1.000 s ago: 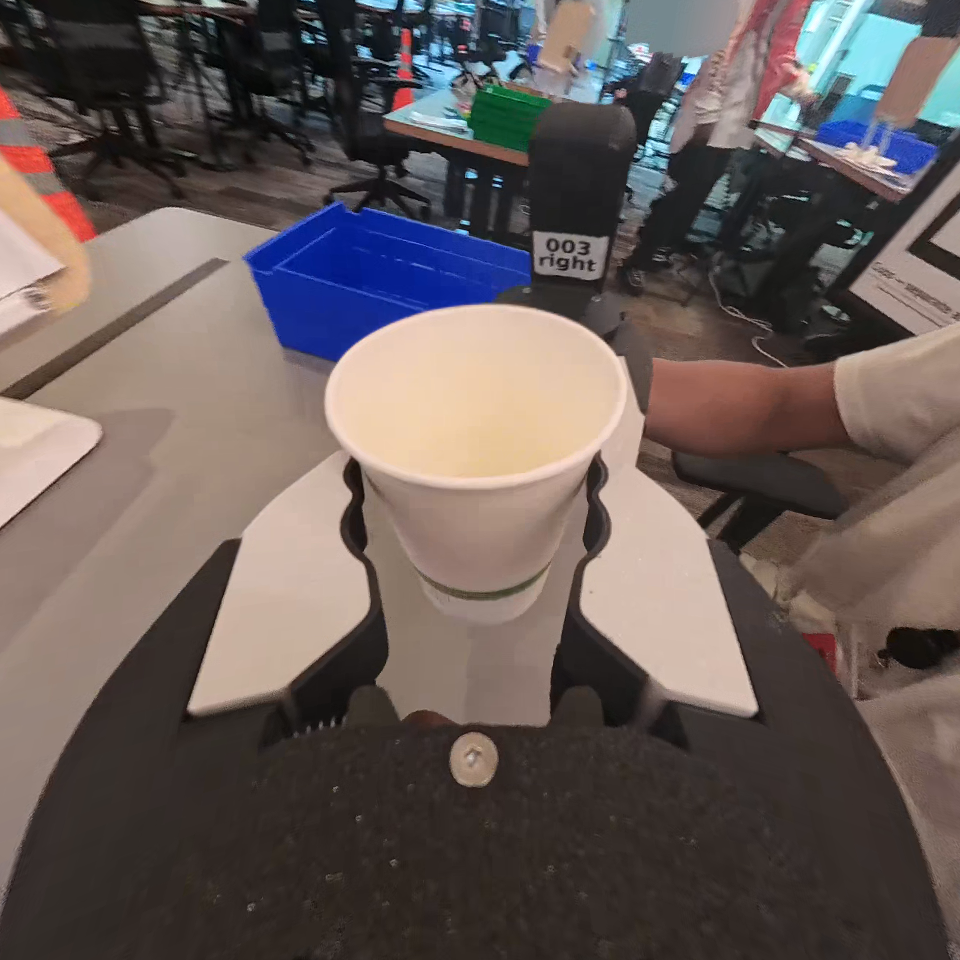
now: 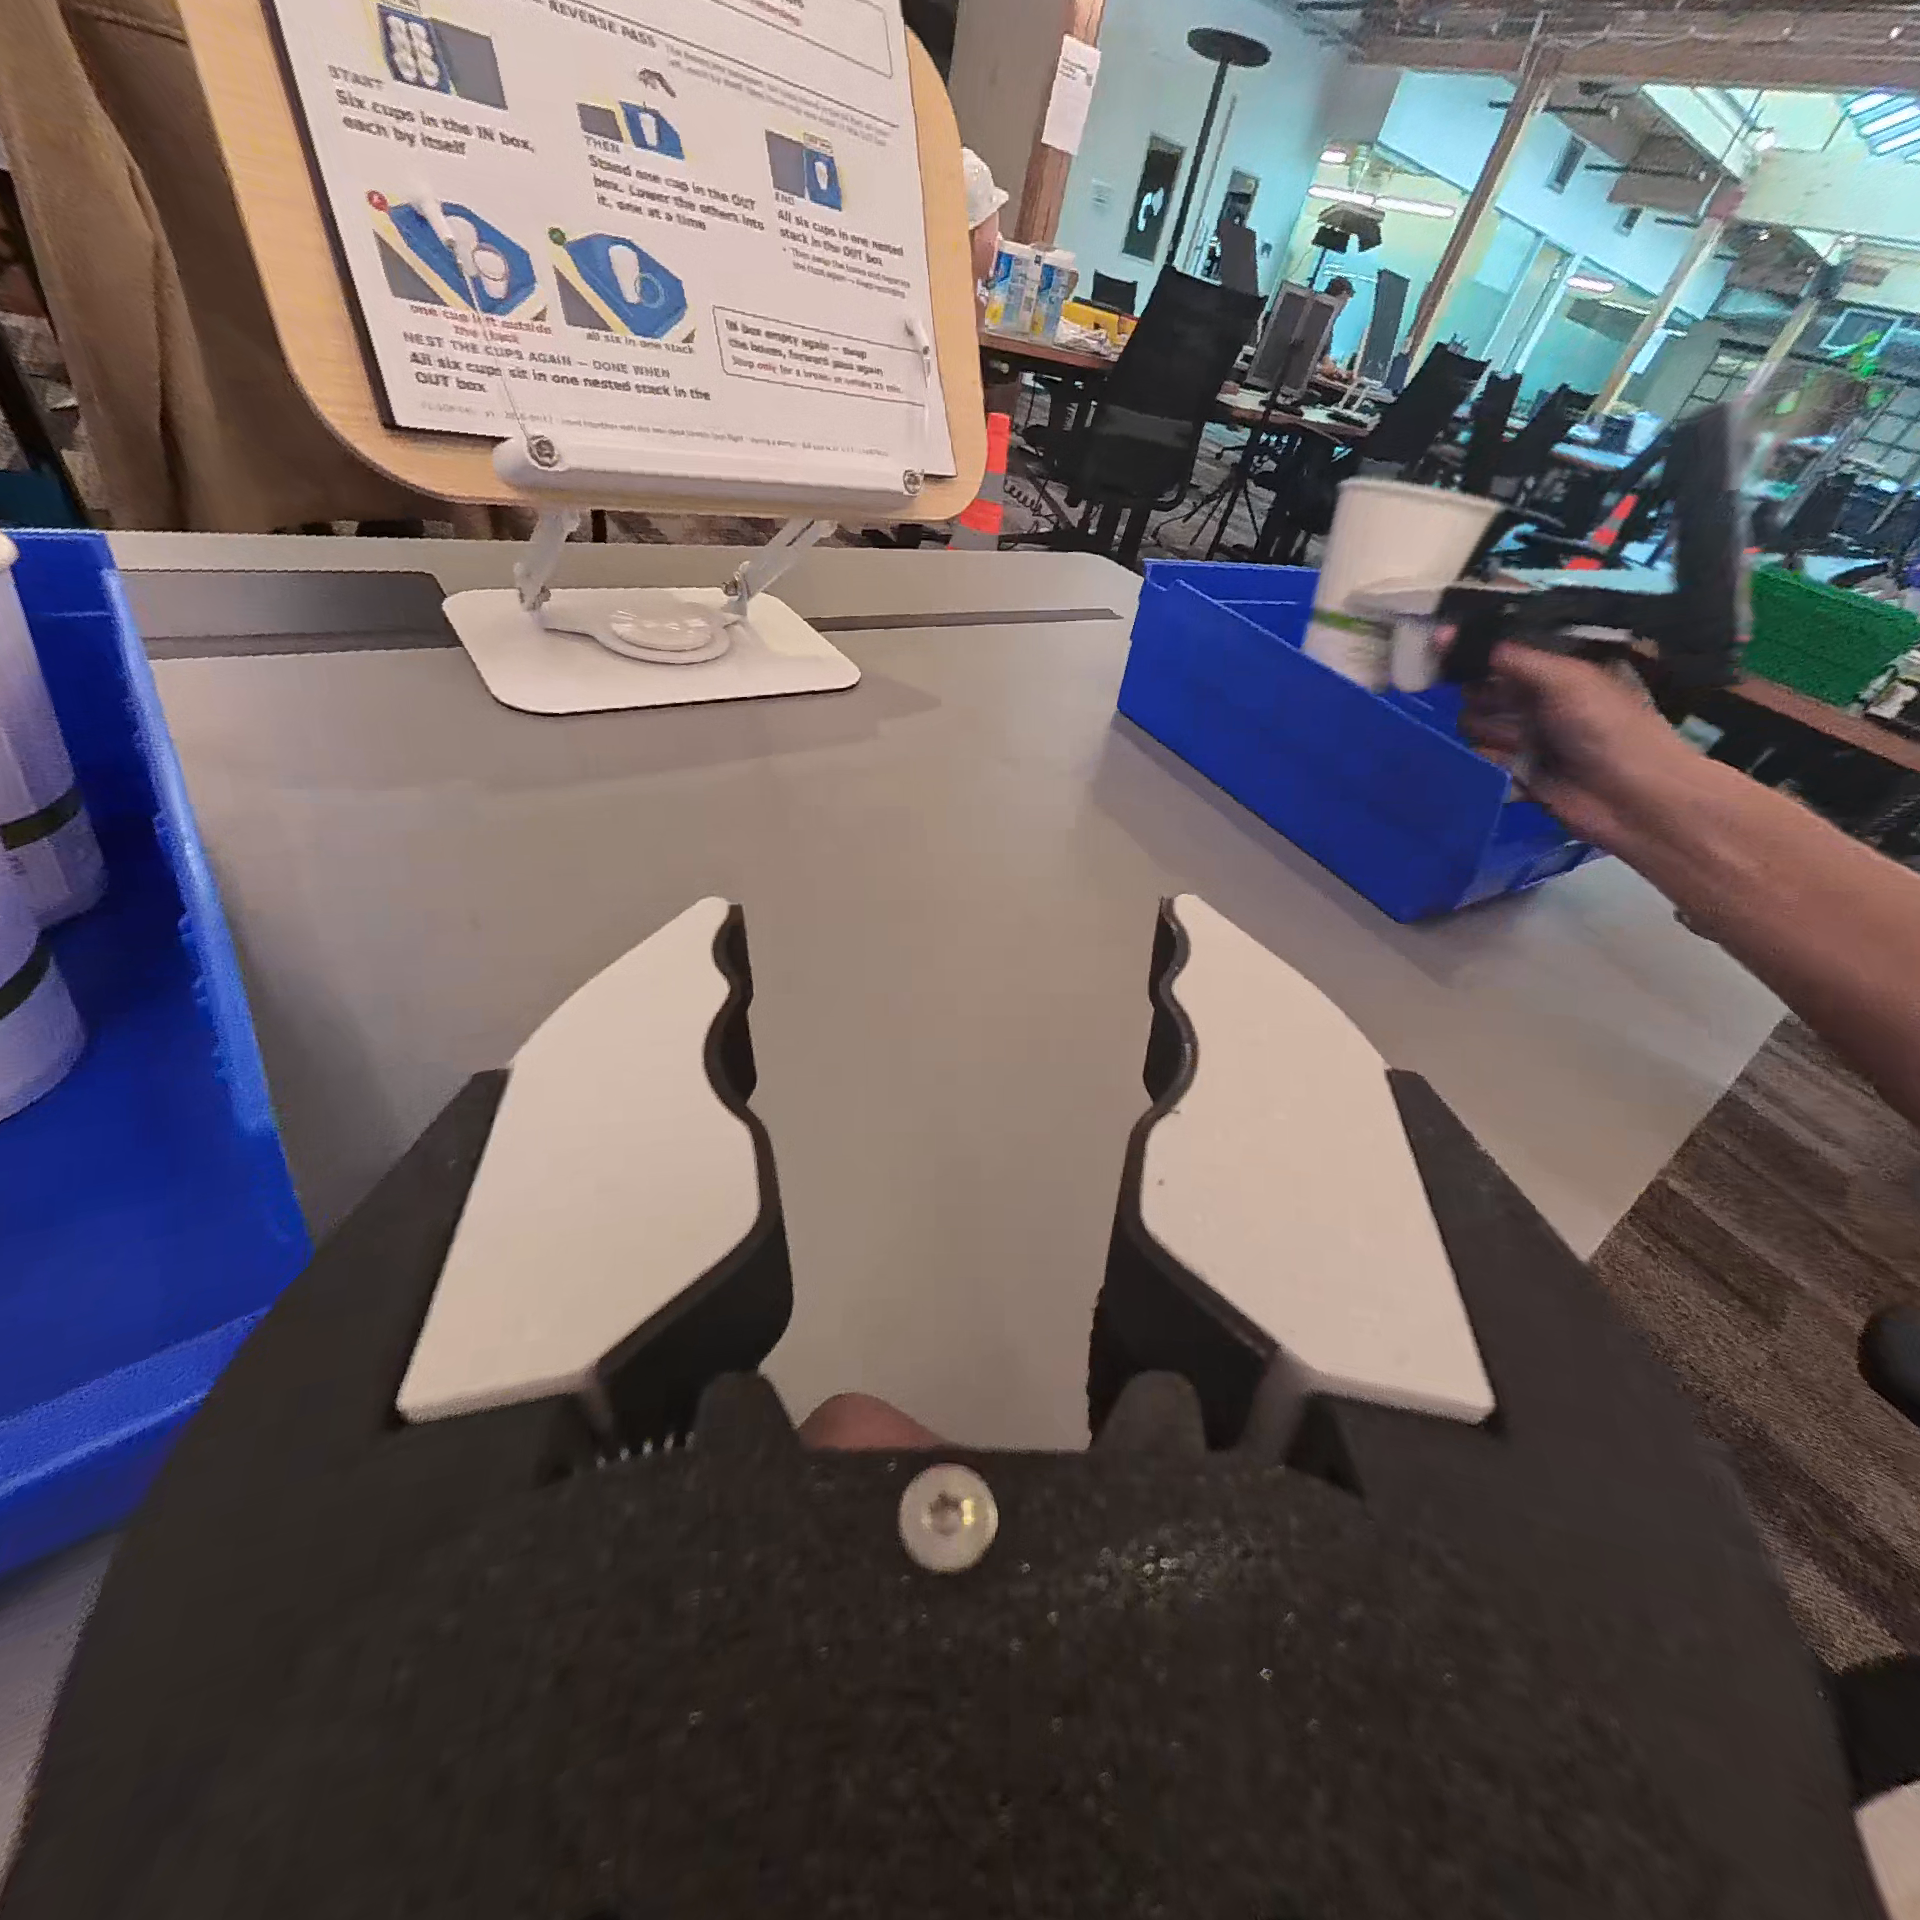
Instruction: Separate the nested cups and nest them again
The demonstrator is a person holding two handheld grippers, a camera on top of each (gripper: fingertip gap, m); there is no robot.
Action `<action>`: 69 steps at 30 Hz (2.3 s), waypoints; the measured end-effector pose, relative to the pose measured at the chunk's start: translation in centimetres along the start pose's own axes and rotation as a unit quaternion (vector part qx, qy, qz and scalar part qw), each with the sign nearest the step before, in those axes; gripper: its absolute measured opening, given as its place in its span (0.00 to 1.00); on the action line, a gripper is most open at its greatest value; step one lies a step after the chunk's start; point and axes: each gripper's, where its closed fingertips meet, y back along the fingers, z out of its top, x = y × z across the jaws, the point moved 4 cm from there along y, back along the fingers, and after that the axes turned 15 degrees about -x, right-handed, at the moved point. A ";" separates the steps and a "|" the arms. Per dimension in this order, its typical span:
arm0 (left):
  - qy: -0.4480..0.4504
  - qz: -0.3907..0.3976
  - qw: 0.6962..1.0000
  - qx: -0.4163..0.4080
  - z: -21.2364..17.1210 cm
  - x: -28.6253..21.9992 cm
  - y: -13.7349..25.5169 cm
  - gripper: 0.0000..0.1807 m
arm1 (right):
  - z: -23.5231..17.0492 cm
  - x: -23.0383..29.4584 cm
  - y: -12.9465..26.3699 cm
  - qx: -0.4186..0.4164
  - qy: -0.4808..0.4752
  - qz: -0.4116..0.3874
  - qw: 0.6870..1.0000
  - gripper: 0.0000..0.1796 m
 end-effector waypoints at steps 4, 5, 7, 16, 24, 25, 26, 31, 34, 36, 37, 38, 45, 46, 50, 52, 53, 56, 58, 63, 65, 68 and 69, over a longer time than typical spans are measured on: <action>-0.011 -0.006 1.000 0.001 -0.3 -0.7 0.0 0.40 | -2.6 -0.6 -2.9 0.063 0.018 0.004 0.998 0.43; -0.016 -0.005 1.000 0.002 -0.4 -0.7 0.0 0.40 | -3.0 -0.8 -3.2 0.072 0.024 0.007 0.997 0.43; -0.024 -0.006 1.000 0.005 -0.6 -0.9 0.1 0.40 | -3.7 -0.9 -3.6 0.097 0.026 0.014 0.995 0.43; -0.016 -0.001 1.000 0.021 -1.8 -0.8 -0.5 0.41 | -5.1 -1.1 -1.4 0.161 0.022 0.028 0.986 0.44; -0.032 0.011 0.999 0.033 -2.3 -1.0 -0.6 0.41 | -6.7 -1.4 -0.3 0.223 0.030 0.020 0.974 0.41; -0.036 0.020 0.998 0.037 -2.4 -0.8 -0.6 0.41 | -6.9 -1.3 -0.2 0.229 0.027 0.023 0.973 0.43; -0.039 0.034 0.998 0.043 -2.5 -0.4 -0.5 0.41 | -6.9 -1.2 0.0 0.233 0.024 0.028 0.972 0.44; -0.026 0.093 0.994 0.055 -2.8 1.4 -0.3 0.42 | -3.2 0.2 3.0 0.191 0.041 0.029 0.980 0.46; -0.041 0.130 0.989 0.061 -2.9 2.5 0.0 0.42 | 1.2 2.4 6.9 0.105 0.082 0.027 0.991 0.44; -0.042 0.148 0.986 0.057 -2.8 3.0 0.3 0.42 | 3.4 5.1 9.7 0.061 0.086 0.053 0.993 0.43; -0.044 0.157 0.985 0.054 -2.6 3.2 0.5 0.42 | 4.2 7.1 11.1 0.037 0.062 0.083 0.994 0.42; -0.047 0.164 0.984 0.051 -2.4 3.4 0.6 0.42 | 4.6 9.5 12.6 0.010 0.023 0.124 0.992 0.41; -0.073 0.247 0.966 0.026 -0.6 5.7 3.8 0.42 | -1.3 23.1 17.8 -0.007 -0.152 0.329 0.932 0.40; -0.084 0.270 0.959 0.022 -0.3 6.4 4.6 0.42 | -1.9 23.8 17.9 -0.005 -0.153 0.333 0.931 0.40; -0.105 0.354 0.929 0.015 0.8 10.7 7.4 0.42 | -3.1 25.6 18.2 -0.002 -0.167 0.352 0.921 0.40; -0.104 0.389 0.915 0.031 0.8 13.7 8.5 0.45 | -3.2 26.1 18.3 0.005 -0.162 0.363 0.917 0.40; -0.097 0.401 0.910 0.042 0.5 15.2 8.8 0.47 | -3.1 26.2 18.3 0.004 -0.157 0.367 0.917 0.40; -0.068 0.420 0.902 0.069 -0.5 19.3 9.1 0.50 | -2.8 26.4 18.4 0.002 -0.145 0.378 0.914 0.40; -0.052 0.426 0.899 0.081 -0.9 21.3 8.8 0.52 | -2.8 26.5 18.4 0.006 -0.146 0.385 0.911 0.40; -0.053 0.436 0.894 0.089 -0.7 23.9 7.7 0.52 | -3.1 26.5 18.4 0.015 -0.148 0.393 0.908 0.39; -0.057 0.439 0.892 0.086 -0.6 24.4 7.3 0.51 | -3.2 26.4 18.4 0.019 -0.149 0.394 0.907 0.39; -0.071 0.447 0.888 0.084 -0.6 24.9 6.6 0.51 | -3.4 26.4 18.2 0.025 -0.150 0.398 0.905 0.39; -0.077 0.450 0.886 0.081 -0.5 25.0 6.5 0.51 | -3.4 26.4 18.2 0.027 -0.150 0.399 0.904 0.39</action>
